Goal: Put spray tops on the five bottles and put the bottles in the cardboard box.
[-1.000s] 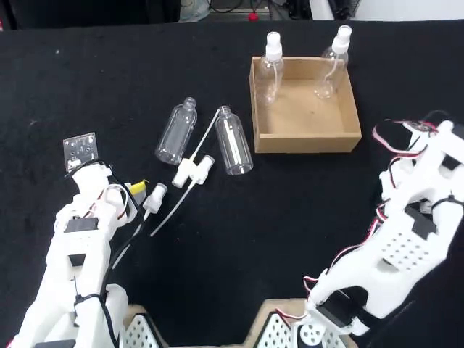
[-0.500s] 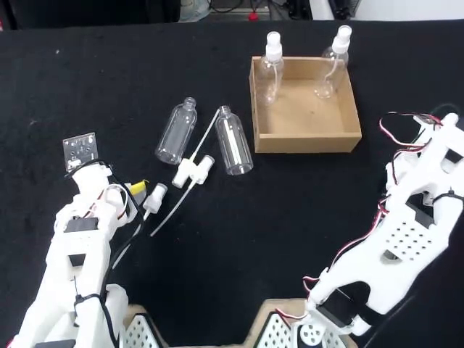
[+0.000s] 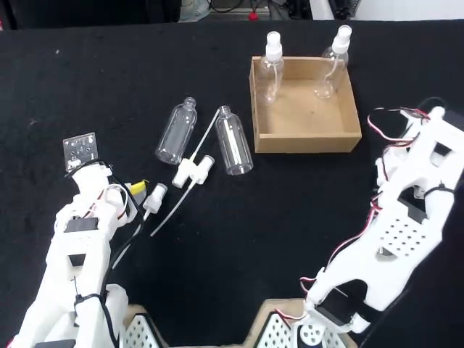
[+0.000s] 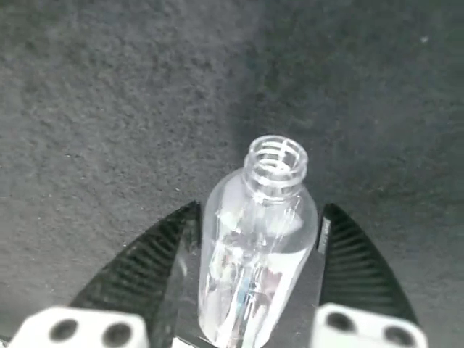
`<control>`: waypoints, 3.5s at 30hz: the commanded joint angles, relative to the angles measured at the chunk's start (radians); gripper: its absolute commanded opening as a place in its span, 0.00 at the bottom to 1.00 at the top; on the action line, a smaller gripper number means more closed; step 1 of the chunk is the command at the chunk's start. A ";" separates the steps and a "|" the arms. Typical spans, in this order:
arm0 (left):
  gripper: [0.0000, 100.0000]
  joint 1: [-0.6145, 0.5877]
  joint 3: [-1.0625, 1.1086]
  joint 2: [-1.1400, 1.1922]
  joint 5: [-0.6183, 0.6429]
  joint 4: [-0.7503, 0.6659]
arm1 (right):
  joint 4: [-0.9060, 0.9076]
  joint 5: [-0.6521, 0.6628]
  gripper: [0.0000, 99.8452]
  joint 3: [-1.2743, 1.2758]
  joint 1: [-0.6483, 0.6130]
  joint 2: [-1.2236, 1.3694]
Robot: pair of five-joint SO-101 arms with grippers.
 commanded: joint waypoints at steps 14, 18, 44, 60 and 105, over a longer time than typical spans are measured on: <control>0.29 -0.008 -0.015 -0.021 -0.009 -0.020 | 0.037 -0.026 0.33 0.194 -0.015 -0.349; 0.29 -0.008 -0.015 -0.021 -0.009 -0.020 | 0.029 -0.052 0.33 0.275 -0.012 -0.383; 0.29 -0.008 -0.013 -0.021 -0.009 -0.020 | 0.034 -0.052 0.21 0.050 -0.006 -0.059; 0.29 -0.008 -0.016 -0.021 -0.009 -0.020 | 0.032 0.077 0.21 0.113 0.018 -0.377; 0.29 -0.008 -0.013 -0.021 -0.009 -0.020 | 0.031 0.126 0.33 0.130 0.055 -0.232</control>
